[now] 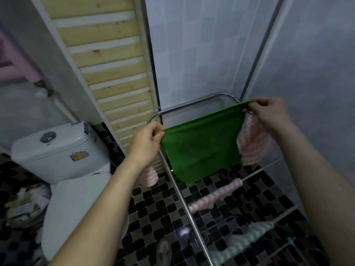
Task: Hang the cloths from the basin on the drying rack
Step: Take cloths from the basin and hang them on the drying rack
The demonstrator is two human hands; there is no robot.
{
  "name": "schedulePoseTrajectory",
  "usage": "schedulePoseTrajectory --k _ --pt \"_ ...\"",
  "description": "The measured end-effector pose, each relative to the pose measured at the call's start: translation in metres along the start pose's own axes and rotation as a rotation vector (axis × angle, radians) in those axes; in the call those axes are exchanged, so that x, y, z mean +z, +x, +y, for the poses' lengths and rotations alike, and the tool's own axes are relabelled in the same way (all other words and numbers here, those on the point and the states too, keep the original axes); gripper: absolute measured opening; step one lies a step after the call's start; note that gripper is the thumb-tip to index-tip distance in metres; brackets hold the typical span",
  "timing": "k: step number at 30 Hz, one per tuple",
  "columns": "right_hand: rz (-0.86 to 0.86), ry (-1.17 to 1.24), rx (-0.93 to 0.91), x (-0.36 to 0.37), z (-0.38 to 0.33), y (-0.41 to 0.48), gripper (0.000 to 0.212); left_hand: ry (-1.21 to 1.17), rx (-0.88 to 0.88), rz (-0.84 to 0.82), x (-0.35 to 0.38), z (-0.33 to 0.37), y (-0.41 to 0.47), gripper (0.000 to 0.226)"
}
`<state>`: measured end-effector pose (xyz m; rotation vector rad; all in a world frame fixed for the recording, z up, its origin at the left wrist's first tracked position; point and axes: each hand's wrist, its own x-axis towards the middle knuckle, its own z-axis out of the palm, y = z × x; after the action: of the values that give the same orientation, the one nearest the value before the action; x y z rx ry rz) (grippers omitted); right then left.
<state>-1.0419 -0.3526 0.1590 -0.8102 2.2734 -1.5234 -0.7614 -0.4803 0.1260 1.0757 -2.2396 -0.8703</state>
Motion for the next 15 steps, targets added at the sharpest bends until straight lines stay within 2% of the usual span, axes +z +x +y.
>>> schedulePoseTrajectory --k 7,9,13,15 --pt "-0.009 -0.142 0.070 0.067 0.046 0.036 0.024 0.038 -0.199 0.067 0.029 -0.043 0.041 0.010" --pt "-0.048 -0.216 0.096 0.077 0.055 0.043 0.031 0.079 -0.233 0.086 0.037 -0.052 0.049 0.011" --pt "-0.180 -0.293 0.173 0.082 0.067 0.047 0.058 0.173 -0.249 0.043 0.053 -0.063 0.056 0.016" --pt "-0.174 -0.306 0.181 0.076 0.062 0.042 0.055 0.241 -0.221 0.014 0.056 -0.065 0.055 0.020"
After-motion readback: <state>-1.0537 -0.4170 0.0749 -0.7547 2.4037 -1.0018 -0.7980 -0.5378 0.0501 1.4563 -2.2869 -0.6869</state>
